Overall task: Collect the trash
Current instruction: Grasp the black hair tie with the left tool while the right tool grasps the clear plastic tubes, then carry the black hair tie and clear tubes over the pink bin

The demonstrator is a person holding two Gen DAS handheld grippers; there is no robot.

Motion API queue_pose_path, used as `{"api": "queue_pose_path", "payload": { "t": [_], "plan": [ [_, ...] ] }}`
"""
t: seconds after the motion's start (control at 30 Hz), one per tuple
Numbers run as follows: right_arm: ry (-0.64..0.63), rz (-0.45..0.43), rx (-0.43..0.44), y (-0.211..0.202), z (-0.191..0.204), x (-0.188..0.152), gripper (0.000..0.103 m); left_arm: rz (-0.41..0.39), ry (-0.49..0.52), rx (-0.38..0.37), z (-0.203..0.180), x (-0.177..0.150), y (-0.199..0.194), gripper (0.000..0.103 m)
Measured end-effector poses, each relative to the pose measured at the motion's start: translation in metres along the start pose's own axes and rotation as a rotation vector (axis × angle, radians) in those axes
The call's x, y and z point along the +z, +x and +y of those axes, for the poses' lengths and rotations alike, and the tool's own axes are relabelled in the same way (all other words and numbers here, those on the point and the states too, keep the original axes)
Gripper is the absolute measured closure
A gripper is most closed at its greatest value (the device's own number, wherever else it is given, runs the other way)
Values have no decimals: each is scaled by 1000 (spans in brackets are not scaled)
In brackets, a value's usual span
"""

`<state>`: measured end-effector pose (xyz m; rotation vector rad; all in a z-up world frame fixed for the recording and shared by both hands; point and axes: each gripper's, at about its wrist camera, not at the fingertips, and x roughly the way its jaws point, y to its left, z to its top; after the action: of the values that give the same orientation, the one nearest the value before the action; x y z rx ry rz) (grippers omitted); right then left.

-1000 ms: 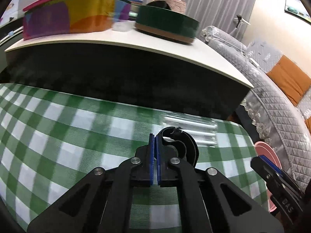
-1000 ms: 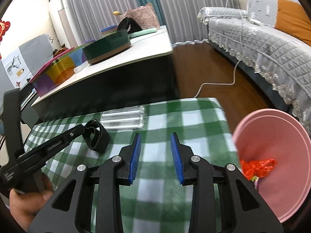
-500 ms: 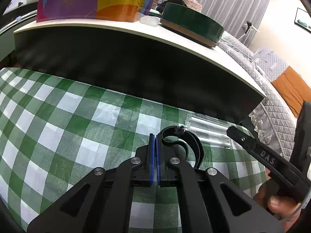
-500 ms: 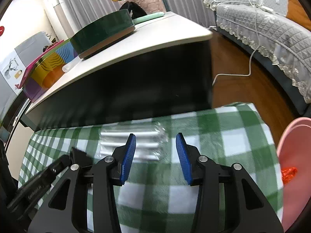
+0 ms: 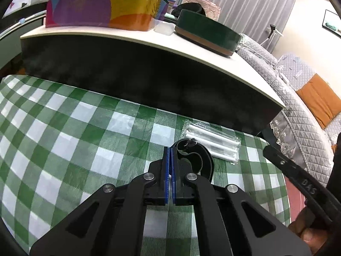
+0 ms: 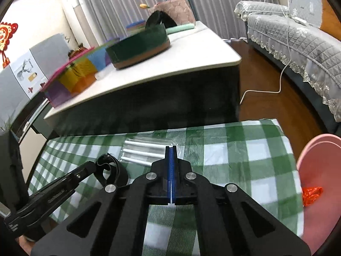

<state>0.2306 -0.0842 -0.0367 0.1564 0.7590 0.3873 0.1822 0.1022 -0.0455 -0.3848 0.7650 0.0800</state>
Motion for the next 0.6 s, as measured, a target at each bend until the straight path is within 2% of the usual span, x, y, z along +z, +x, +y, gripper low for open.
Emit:
{"api": "queue_pose_path", "payload": {
  "t": [0.03,0.1,0.13,0.17,0.2,0.4,0.47,0.6],
  "plan": [
    [-3,4,-4,-4,0,-1,102,0,0,1,0,-1,-3,101],
    [-4,16,-21,-5,-2,0,90,-5,5,13,2,-5,-10,101],
    [6,30,-27,-2,-5,1,80,-7,3,21,4,-7,-13,101],
    [14,33,-22,0,-7,1,58,-7,-4,24,6,-9,-15,101],
    [15,31,-18,1,-9,2,54,-4,-20,27,11,-11,-17,101],
    [-33,108,-22,42,-10,7,50,1,-86,44,35,-8,-19,101],
    [-30,144,-14,60,-13,8,48,1,-81,46,36,-7,-18,101],
    [-45,152,8,73,-10,17,45,14,-73,50,37,-9,-14,102]
  ]
}}
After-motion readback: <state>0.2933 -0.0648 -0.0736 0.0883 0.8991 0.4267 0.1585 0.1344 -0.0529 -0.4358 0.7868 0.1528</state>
